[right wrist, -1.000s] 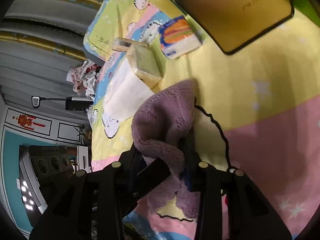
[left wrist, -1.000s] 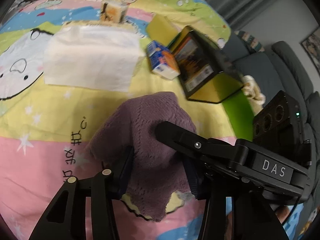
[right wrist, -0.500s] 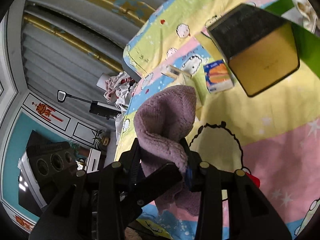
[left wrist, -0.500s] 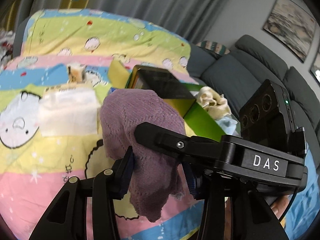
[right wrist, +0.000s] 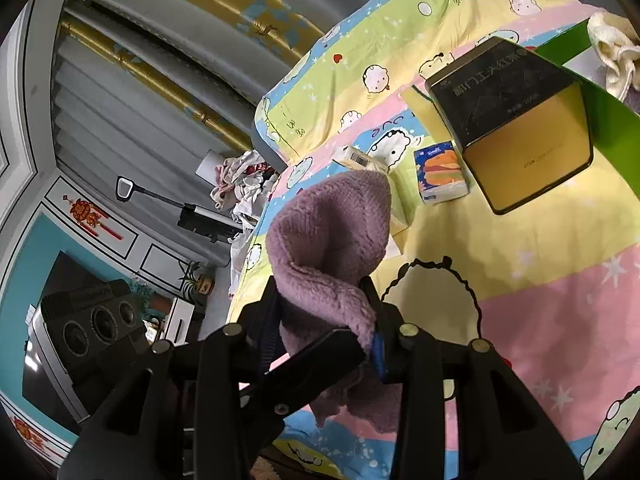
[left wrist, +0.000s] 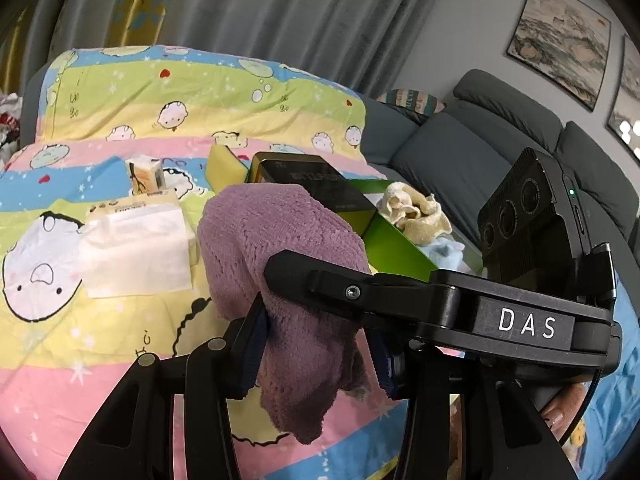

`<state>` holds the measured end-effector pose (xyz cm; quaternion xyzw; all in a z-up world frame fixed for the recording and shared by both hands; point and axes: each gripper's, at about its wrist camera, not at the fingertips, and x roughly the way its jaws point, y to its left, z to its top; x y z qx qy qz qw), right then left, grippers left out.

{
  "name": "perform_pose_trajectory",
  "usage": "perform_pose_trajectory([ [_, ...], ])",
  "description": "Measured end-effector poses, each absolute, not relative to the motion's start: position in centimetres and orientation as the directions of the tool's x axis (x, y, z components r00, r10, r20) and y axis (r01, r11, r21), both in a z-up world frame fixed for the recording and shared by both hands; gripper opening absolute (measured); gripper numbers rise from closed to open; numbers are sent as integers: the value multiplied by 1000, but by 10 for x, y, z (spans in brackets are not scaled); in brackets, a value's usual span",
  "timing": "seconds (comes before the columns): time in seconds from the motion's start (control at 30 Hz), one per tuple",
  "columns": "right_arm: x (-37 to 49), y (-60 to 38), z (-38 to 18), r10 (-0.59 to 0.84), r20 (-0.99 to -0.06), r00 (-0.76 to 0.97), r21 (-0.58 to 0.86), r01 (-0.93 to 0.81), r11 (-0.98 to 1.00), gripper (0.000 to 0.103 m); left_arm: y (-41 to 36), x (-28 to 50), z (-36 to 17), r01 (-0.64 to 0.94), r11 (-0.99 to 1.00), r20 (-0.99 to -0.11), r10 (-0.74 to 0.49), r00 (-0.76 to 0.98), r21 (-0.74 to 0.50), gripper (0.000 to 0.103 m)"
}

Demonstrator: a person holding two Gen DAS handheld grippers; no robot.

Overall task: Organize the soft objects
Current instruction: 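Carry the mauve cloth with the right gripper toward the box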

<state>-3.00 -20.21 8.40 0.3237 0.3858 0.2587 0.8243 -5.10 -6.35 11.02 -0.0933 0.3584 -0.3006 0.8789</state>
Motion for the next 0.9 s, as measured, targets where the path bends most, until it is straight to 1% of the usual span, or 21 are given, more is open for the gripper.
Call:
perform_pose_trajectory([
  [0.63, -42, -208, 102, 631, -472, 616, 685, -194, 702, 38, -73, -65, 125, 507, 785, -510, -617, 599, -355, 47],
  [0.8, -56, -232, 122, 588, -428, 686, 670, -196, 716, 38, -97, -70, 143, 569, 753, -458, -655, 601, -330, 47],
  [0.9, -61, -260, 133, 562, -387, 731, 690, -174, 703, 38, -124, -64, 157, 608, 723, -452, -685, 571, -327, 47],
])
